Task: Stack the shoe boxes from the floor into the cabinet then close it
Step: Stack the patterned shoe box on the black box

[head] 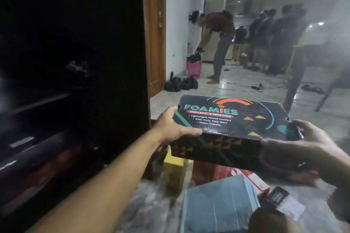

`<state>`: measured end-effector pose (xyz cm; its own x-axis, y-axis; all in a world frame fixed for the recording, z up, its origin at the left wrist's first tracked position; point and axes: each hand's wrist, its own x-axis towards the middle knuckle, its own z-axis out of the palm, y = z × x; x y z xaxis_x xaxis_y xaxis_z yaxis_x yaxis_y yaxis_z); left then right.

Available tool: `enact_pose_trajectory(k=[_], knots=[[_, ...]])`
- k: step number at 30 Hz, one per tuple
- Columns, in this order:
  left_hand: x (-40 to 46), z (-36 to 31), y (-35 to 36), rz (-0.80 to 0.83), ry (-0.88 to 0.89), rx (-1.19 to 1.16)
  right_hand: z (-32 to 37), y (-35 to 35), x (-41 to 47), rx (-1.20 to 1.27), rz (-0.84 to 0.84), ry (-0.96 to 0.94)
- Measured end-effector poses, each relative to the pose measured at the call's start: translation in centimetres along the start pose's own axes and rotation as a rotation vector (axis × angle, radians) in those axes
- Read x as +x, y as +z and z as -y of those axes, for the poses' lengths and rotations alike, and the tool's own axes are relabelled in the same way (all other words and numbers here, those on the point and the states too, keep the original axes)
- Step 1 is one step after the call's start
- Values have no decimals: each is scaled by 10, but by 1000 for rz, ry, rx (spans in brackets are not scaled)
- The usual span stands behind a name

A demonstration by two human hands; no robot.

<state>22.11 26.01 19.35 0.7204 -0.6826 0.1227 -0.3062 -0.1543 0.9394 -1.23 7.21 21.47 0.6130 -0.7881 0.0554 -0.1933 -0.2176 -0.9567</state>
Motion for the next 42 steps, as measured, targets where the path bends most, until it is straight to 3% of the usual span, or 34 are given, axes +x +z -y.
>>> enact_pose_trajectory(k=[9, 21, 28, 37, 42], knots=[[-87, 38, -138, -366, -242, 168, 27, 135, 3, -218, 324, -143], [-161, 116, -246, -672, -549, 76, 30, 334, 12, -397, 604, -290], [-173, 166, -281, -845, -568, -38, 33, 434, 23, -383, 768, -334], [-155, 186, -343, -1088, -436, -4, 69, 553, 51, -276, 810, -424], [-135, 202, -373, -1125, -446, 32, 79, 618, 71, -238, 757, -469]])
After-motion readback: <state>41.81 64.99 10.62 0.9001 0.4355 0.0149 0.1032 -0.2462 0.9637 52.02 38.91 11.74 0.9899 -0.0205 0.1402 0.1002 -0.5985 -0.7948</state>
